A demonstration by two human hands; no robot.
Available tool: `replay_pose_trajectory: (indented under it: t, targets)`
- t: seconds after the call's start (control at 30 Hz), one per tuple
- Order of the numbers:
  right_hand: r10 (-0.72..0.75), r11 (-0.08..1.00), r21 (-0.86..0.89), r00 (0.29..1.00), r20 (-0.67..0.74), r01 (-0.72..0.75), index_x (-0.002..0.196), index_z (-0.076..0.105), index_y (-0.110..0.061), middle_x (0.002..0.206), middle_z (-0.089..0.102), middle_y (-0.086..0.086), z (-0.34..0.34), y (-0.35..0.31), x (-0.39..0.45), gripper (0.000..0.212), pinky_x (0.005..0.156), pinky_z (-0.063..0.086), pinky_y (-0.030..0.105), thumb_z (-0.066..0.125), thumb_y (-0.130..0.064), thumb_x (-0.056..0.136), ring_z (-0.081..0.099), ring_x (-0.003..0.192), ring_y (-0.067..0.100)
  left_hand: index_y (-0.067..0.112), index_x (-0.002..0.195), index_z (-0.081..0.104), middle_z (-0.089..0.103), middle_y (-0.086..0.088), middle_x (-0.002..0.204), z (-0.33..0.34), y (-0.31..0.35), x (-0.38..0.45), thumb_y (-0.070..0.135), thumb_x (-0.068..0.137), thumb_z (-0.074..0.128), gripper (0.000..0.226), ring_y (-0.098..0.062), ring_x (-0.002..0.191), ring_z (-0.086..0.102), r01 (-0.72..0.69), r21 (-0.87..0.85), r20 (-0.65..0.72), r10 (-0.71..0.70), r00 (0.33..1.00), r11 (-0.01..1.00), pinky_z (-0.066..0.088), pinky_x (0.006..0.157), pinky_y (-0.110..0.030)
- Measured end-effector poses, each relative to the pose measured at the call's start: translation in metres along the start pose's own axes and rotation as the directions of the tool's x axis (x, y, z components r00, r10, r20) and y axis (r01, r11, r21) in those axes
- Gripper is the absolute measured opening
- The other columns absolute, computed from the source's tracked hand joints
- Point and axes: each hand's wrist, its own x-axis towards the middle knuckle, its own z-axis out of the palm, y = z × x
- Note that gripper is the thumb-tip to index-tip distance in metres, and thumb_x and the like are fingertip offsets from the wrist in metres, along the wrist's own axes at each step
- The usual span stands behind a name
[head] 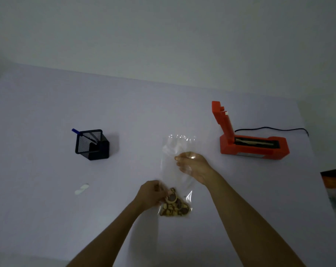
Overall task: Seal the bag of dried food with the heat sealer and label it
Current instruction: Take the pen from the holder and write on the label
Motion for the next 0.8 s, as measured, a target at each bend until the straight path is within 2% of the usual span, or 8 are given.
replay_pose_trajectory:
  t: [0.1,0.17,0.2,0.3,0.37,0.5,0.6,0.8]
  targets:
    - [0.007,0.996,-0.087,0.999,-0.042,-0.010,0.102,0.067,-0.007,0.084,0.067,0.003,0.005,0.001,0.009,0.032,0.065,0.055,0.024,0.081,-0.013,0.075,0.065,0.073,0.013,0.003,0.089,0.067,0.074,-0.012,0.077,-0.003,-0.004,0.004,0.031,0.078,0.078,0.032,-0.022,0.067,0.070,-0.009,0.004,-0.015,0.009,1.000,1.000,0.057,0.063,-0.030]
    - [-0.022,0.977,-0.214,0.993,-0.116,-0.004,0.097,0.065,-0.009,0.080,0.063,0.001,0.006,0.001,0.013,0.023,0.050,0.048,0.016,0.077,-0.014,0.078,0.061,0.067,0.009,0.004,0.086,0.067,0.073,-0.009,0.073,-0.005,-0.006,0.003,0.030,0.082,0.073,0.026,-0.019,0.063,0.068,-0.014,0.023,-0.044,0.015,0.999,1.000,0.056,0.062,-0.027]
    - [-0.047,0.966,-0.257,0.987,-0.154,0.006,0.096,0.064,-0.010,0.078,0.062,0.000,0.006,0.002,0.015,0.021,0.049,0.047,0.016,0.076,-0.012,0.079,0.059,0.066,0.009,0.004,0.085,0.067,0.072,-0.009,0.071,-0.007,-0.007,0.004,0.028,0.085,0.069,0.024,-0.019,0.062,0.066,-0.007,0.023,-0.068,0.008,0.998,1.000,0.056,0.062,-0.028]
    - [-0.123,0.936,-0.352,0.962,-0.245,0.030,0.108,0.065,-0.010,0.081,0.062,0.001,0.001,0.009,0.026,0.032,0.069,0.052,0.027,0.074,-0.006,0.078,0.057,0.067,0.013,0.004,0.083,0.065,0.069,-0.010,0.069,-0.015,-0.013,0.007,0.017,0.090,0.061,0.016,-0.020,0.061,0.064,0.013,0.009,-0.089,-0.012,0.996,1.000,0.057,0.068,-0.036]
    - [-0.163,0.895,-0.446,0.949,-0.269,0.027,0.105,0.068,-0.010,0.080,0.063,0.000,-0.002,0.017,0.030,0.032,0.075,0.051,0.032,0.075,-0.005,0.075,0.057,0.069,0.014,0.004,0.084,0.066,0.070,-0.013,0.073,-0.021,-0.016,0.010,0.011,0.090,0.061,0.011,-0.022,0.063,0.065,0.023,-0.018,-0.058,-0.024,0.998,1.000,0.057,0.070,-0.037]
    - [-0.201,0.885,-0.465,0.928,-0.314,0.035,0.089,0.069,-0.017,0.082,0.068,0.002,-0.002,0.025,0.030,0.022,0.071,0.048,0.026,0.078,-0.005,0.073,0.060,0.075,0.016,0.003,0.084,0.067,0.069,-0.012,0.074,-0.028,-0.017,0.014,0.007,0.090,0.062,0.009,-0.017,0.059,0.064,0.022,-0.032,-0.045,-0.023,0.999,0.999,0.055,0.060,-0.026]
    - [-0.215,0.870,-0.493,0.914,-0.343,0.020,0.089,0.069,-0.014,0.087,0.069,0.004,-0.001,0.027,0.030,0.020,0.068,0.046,0.022,0.077,-0.004,0.074,0.061,0.078,0.017,-0.001,0.088,0.068,0.069,-0.010,0.070,-0.029,-0.016,0.017,0.010,0.087,0.067,0.011,-0.012,0.053,0.062,-0.002,-0.011,-0.091,0.001,0.996,1.000,0.053,0.053,-0.018]
    - [-0.243,0.843,-0.538,0.891,-0.383,-0.002,0.089,0.069,-0.012,0.083,0.067,0.002,0.003,0.026,0.025,0.018,0.055,0.041,0.015,0.077,-0.004,0.074,0.061,0.077,0.015,-0.003,0.079,0.068,0.071,-0.011,0.066,-0.030,-0.020,0.021,0.018,0.078,0.078,0.024,-0.013,0.052,0.065,-0.017,-0.068,-0.150,0.007,0.989,0.998,0.056,0.055,-0.022]
